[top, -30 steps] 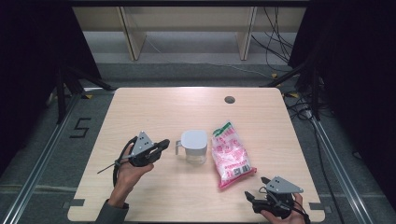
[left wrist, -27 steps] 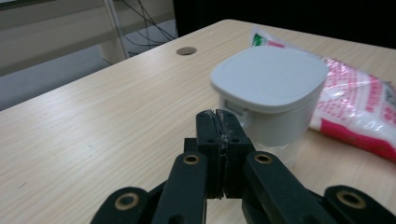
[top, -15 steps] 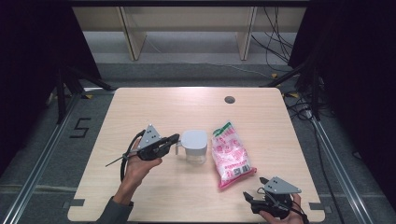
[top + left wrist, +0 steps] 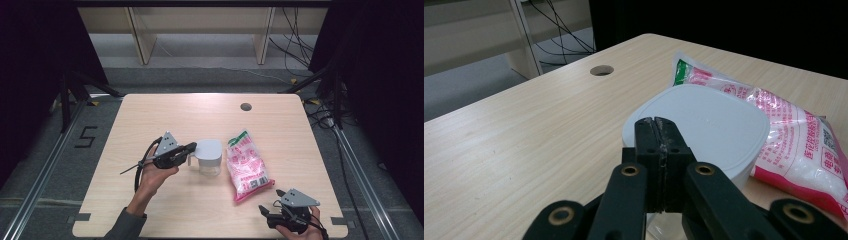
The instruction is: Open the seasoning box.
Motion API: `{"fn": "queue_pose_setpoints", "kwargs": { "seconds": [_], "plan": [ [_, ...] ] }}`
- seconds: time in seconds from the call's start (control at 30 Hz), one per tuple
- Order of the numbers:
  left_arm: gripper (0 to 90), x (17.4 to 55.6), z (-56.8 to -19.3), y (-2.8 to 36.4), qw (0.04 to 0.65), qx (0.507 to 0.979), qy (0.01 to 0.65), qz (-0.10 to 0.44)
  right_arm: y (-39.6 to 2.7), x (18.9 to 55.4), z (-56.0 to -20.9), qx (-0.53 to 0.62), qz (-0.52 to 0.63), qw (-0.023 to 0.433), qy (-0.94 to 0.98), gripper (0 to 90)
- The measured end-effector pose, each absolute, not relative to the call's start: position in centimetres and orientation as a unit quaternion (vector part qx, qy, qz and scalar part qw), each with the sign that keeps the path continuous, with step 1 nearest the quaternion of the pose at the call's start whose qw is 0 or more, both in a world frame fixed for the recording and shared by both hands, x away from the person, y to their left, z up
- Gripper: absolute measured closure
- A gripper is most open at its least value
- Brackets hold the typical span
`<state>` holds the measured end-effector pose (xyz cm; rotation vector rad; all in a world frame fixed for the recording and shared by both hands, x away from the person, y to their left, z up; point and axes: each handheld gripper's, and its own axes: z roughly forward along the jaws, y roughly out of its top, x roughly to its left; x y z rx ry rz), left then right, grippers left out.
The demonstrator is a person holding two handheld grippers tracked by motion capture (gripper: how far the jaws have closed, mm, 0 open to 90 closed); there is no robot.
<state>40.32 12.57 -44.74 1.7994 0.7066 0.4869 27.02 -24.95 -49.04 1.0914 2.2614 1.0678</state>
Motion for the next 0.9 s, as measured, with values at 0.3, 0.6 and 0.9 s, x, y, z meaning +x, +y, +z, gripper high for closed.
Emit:
{"fn": "queue_pose_setpoints", "kwargs": {
  "seconds": [0.3,0.6,0.9],
  "plan": [
    [88.0,40.4,-44.8,12.7,0.547,0.754,0.302,0.201,-23.6,27.6,-48.5,0.386,0.427,0.196,0.794,19.6],
    [87.6,40.4,-44.9,12.9,0.548,0.754,0.301,0.202,-21.0,29.9,-47.4,0.334,0.446,0.214,0.802,37.6],
    [87.5,40.4,-44.9,12.9,0.549,0.753,0.304,0.199,-17.7,34.1,-46.4,0.318,0.464,0.208,0.8,72.1]
  ]
}}
